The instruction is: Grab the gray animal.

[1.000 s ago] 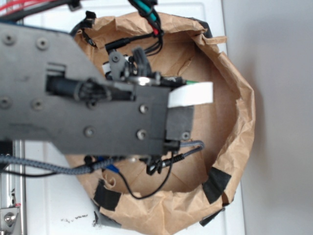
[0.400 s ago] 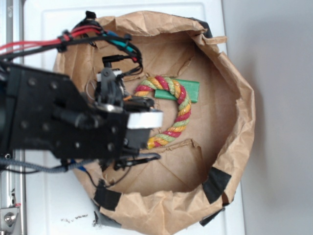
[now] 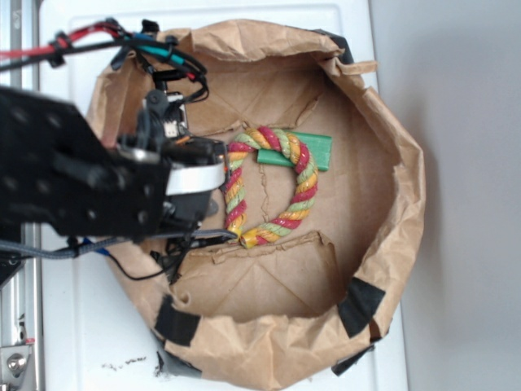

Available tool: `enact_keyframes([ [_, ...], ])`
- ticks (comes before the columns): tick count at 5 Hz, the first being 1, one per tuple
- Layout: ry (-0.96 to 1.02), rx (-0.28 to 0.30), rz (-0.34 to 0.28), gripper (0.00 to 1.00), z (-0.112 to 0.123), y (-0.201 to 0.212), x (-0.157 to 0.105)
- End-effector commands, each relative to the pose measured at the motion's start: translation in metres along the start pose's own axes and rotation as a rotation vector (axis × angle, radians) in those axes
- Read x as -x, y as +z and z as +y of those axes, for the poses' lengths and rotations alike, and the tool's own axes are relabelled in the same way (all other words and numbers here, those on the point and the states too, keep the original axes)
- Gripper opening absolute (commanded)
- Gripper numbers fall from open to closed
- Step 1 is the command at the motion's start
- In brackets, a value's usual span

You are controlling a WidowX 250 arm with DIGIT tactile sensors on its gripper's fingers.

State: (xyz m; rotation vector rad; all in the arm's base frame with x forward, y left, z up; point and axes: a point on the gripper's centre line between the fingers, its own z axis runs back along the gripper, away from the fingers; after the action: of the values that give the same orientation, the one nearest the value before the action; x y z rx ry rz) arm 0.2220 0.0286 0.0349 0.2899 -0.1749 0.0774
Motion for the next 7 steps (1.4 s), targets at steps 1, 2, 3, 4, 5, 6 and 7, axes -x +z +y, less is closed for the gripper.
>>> enact_keyframes([
  [1, 0.073, -0.025, -0.015, 0.0, -0.013, -0.011, -0.007],
  [2, 0.123, 0.042, 0.0, 0.0, -0.009, 0.025, -0.016],
  [3, 0.184, 0.1, 0.01, 0.0, -0.004, 0.064, -0.024],
  [4, 0.213, 0.128, 0.032, 0.0, 0.001, 0.089, -0.027],
  [5, 0.222, 0.146, 0.05, 0.0, 0.005, 0.108, -0.028],
  [6, 0.24, 0.162, 0.039, 0.0, 0.009, 0.12, -0.027],
  [7, 0.319, 0.2, 0.018, 0.0, 0.011, 0.128, -0.033],
])
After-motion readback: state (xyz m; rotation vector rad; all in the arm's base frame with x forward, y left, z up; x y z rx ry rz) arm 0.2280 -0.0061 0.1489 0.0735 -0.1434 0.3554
